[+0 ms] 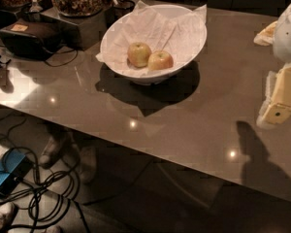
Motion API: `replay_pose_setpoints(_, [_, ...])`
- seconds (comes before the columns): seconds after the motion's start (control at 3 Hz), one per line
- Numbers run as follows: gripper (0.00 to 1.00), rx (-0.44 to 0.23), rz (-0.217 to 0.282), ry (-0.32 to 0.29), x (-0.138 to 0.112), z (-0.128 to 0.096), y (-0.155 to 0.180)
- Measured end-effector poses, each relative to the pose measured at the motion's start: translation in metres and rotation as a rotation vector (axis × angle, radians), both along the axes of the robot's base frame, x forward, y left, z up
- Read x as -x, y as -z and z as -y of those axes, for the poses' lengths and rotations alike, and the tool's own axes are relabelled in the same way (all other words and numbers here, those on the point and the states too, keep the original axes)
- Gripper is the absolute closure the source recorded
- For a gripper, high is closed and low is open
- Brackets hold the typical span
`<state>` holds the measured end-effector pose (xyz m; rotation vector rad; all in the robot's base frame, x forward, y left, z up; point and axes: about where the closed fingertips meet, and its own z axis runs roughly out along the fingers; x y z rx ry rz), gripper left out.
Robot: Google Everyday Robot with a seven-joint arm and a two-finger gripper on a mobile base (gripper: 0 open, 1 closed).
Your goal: Pick apple from white bowl
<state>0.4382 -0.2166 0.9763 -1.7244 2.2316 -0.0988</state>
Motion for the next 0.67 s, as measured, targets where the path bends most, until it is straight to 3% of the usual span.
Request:
replay_pose_setpoints(0.33, [0.0,0.011,0.004,0.008,-0.008,-0.007,-0.004])
replay_pose_setpoints(0.67, [0.0,0.061,-0.014,0.031,-0.033,-0.022,-0.013])
